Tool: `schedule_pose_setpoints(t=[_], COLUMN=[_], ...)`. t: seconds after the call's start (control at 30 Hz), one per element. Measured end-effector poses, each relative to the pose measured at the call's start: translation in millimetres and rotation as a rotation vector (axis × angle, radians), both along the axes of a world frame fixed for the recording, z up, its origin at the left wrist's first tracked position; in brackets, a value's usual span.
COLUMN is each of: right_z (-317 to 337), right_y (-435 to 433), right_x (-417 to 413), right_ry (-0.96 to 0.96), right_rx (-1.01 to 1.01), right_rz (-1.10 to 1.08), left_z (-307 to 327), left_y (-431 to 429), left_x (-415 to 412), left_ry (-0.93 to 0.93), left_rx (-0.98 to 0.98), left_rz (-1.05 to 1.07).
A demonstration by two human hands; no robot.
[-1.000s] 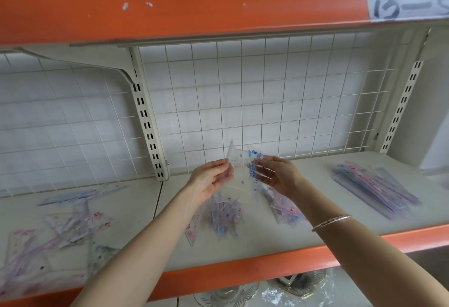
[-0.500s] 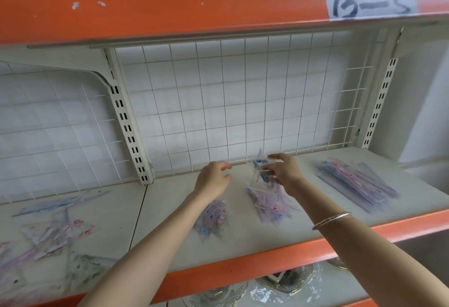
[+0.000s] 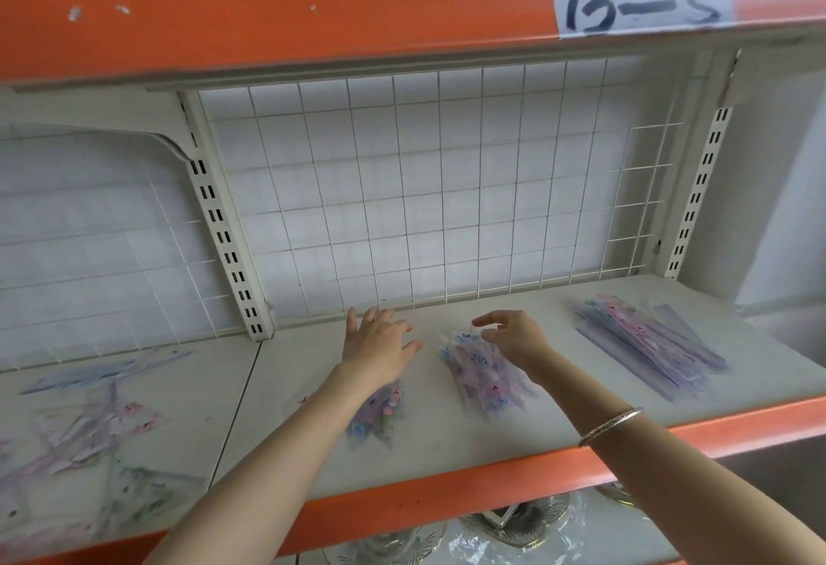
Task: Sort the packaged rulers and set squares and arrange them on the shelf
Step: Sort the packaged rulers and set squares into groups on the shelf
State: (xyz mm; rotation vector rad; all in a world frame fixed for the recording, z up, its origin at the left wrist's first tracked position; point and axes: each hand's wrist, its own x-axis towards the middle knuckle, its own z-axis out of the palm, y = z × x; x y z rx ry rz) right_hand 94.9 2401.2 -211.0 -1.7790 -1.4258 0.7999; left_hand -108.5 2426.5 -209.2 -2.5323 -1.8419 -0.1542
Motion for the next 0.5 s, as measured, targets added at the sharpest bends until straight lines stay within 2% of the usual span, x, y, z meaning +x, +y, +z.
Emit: schedule_pose_setpoints(t=[0.2, 0.5], right_z=[8.1, 10.7], right_y=[1.3, 7.1], right_x=[-8.0, -107.1], right_ry=[-0.026, -0.289], right_rx=[0.081, 0.101], right_rz=[0.057, 0.312], left_z=[0.3, -0.9], left_y=[-8.5, -46.0], left_x=[-12.9, -123.7], left_ry=[-0.052, -0.063], left_rx=[-0.019, -0.020], left_rz=[0.071, 0.309])
